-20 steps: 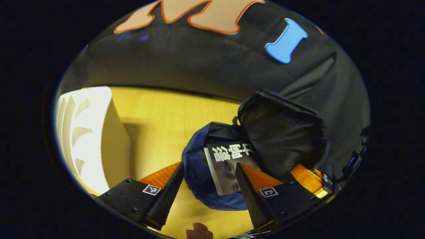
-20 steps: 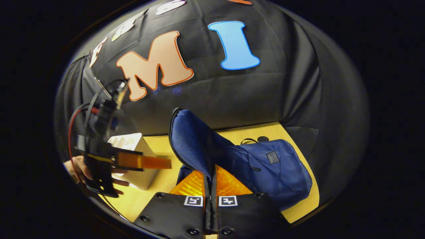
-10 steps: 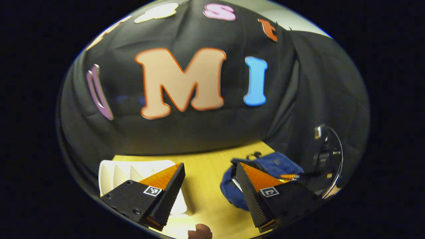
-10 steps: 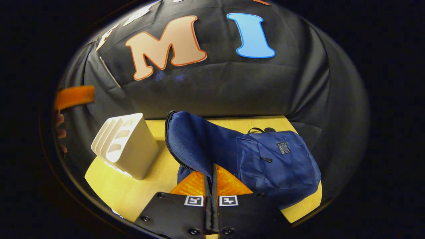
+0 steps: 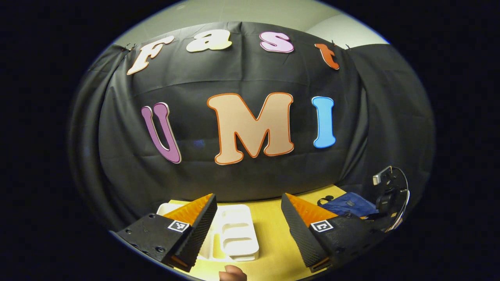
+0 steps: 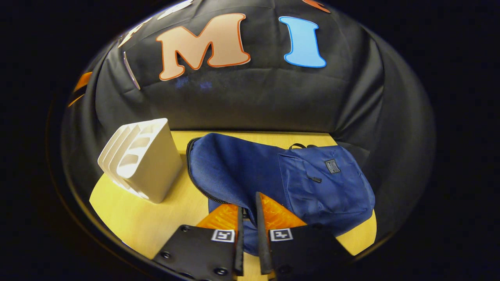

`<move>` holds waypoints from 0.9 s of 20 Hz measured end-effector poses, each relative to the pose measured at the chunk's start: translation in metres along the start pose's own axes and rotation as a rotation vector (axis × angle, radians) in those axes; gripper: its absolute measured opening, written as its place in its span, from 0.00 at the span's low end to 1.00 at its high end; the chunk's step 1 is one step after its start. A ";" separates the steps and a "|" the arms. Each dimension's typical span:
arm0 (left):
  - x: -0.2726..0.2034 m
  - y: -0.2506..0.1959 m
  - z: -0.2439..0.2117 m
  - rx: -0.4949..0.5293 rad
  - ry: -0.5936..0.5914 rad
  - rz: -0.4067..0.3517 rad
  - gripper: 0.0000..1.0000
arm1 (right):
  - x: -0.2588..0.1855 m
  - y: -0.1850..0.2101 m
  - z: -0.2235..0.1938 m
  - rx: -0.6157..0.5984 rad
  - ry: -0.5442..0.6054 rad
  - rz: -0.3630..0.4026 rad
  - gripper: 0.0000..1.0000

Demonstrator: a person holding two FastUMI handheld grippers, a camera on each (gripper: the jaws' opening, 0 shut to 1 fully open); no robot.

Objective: Open the schoolbag, grab two books from the bookshelf and put them into the schoolbag.

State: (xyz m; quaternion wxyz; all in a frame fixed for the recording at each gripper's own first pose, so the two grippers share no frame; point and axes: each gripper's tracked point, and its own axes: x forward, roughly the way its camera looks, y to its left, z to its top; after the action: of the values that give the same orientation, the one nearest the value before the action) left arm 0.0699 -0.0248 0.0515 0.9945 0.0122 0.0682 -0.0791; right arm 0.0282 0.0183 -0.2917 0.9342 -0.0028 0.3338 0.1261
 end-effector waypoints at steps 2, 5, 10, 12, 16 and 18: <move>0.001 0.004 0.001 -0.013 -0.004 0.000 0.96 | -0.003 0.019 -0.006 0.033 0.013 0.057 0.51; -0.003 0.014 0.000 -0.024 -0.002 -0.014 0.97 | -0.020 0.030 -0.006 0.022 -0.008 0.048 1.00; -0.007 0.020 0.010 -0.036 -0.021 -0.041 0.96 | -0.046 0.049 0.030 -0.029 -0.090 0.030 0.98; -0.009 0.021 0.017 -0.045 -0.036 -0.048 0.96 | -0.056 0.057 0.057 -0.023 -0.145 0.029 1.00; -0.013 0.030 0.028 -0.044 -0.057 -0.028 0.96 | -0.087 0.068 0.122 -0.024 -0.285 0.004 0.99; -0.017 0.033 0.029 -0.051 -0.058 -0.021 0.96 | -0.108 0.071 0.155 -0.035 -0.372 -0.018 0.99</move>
State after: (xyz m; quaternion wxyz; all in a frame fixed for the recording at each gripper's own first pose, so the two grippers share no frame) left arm 0.0626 0.0089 0.0833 0.9951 -0.0162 0.0412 -0.0882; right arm 0.0277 0.0754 -0.0980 0.9807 0.0014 0.1530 0.1220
